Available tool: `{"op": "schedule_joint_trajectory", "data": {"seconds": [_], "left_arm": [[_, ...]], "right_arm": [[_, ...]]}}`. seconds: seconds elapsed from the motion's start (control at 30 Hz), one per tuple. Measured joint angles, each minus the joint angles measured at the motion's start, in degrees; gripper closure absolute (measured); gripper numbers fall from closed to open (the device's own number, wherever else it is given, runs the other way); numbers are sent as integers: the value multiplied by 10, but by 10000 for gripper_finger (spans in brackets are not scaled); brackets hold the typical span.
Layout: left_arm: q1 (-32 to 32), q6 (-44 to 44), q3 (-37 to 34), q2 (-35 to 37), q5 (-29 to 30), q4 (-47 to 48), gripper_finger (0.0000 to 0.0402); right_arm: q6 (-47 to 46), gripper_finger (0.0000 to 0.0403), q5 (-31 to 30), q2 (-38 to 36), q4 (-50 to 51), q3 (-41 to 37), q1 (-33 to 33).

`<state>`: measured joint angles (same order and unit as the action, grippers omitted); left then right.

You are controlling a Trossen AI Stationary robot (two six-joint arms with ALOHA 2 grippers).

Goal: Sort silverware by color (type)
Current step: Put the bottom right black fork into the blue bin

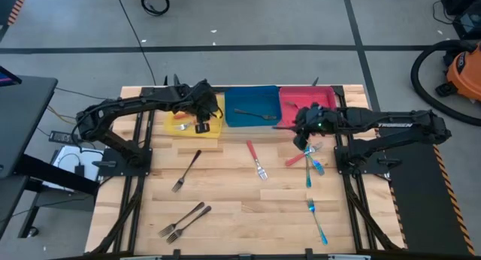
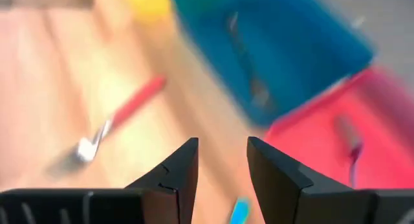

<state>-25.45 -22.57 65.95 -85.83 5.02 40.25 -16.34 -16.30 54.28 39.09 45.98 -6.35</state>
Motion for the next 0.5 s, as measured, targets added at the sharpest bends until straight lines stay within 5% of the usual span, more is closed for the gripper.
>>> {"op": "schedule_joint_trajectory", "data": {"seconds": [0.17, 0.5], "left_arm": [[31, 29, 12, 0, -34, 65, 299], [62, 101, 4, 0, -34, 136, 299]], "right_arm": [[-1, 262, 73, 5, 99, 0, 4], [20, 262, 116, 59, 150, 0, 4]]}}
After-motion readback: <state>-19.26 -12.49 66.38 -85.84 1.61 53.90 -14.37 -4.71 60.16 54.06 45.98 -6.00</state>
